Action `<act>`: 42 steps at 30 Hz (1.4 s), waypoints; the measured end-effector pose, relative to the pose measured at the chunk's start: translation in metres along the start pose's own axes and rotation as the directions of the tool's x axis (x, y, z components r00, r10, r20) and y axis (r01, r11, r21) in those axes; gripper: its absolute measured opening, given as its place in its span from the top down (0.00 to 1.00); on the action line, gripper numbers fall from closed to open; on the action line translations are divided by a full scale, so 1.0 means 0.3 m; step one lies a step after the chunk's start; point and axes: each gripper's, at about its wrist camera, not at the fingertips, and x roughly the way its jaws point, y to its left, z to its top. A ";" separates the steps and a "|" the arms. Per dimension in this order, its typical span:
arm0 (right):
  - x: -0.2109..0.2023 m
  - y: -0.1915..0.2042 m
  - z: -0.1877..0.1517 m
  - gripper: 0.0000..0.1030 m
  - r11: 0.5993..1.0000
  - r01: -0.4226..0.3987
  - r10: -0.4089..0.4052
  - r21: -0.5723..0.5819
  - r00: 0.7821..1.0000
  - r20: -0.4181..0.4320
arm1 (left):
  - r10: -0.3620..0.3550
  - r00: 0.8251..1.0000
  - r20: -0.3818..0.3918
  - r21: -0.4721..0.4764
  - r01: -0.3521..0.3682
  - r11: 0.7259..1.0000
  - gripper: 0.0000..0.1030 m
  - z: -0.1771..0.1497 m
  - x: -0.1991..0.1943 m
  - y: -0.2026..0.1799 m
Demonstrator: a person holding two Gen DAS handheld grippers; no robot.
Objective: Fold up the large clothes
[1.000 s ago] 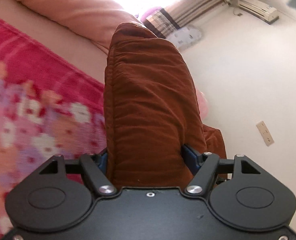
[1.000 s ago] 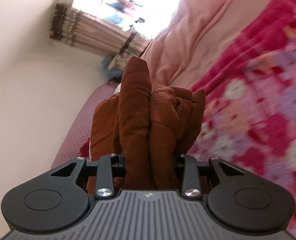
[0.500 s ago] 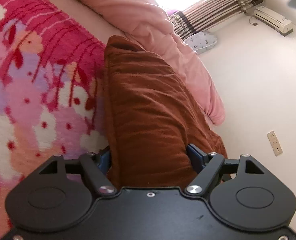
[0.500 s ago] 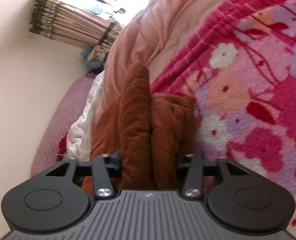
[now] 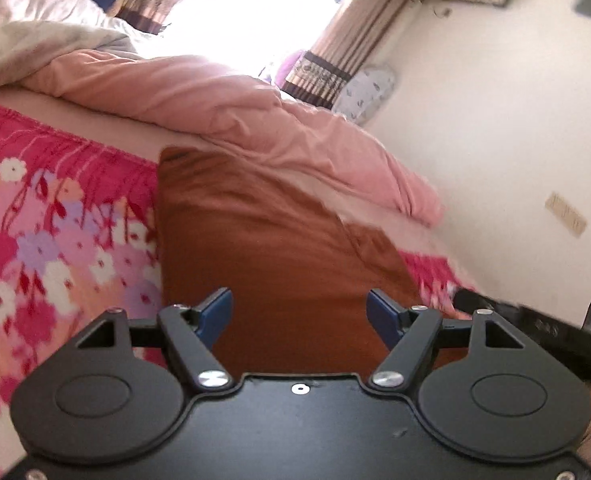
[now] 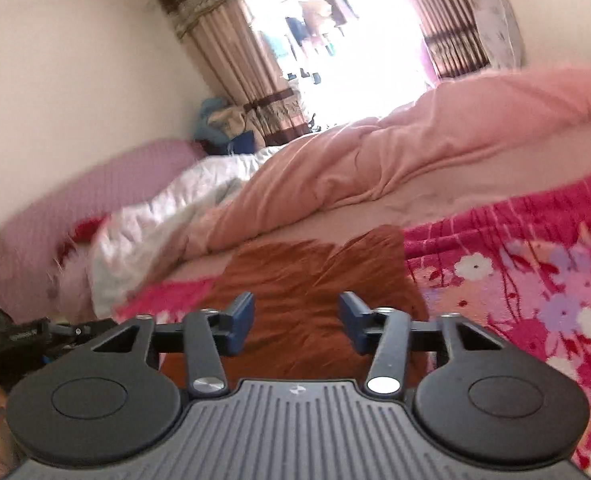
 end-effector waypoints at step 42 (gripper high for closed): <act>-0.028 -0.009 -0.292 0.76 0.966 0.259 -0.258 -0.002 0.963 -0.077 | 0.244 0.969 -0.043 0.060 -0.241 0.969 0.23 -0.304 0.018 0.018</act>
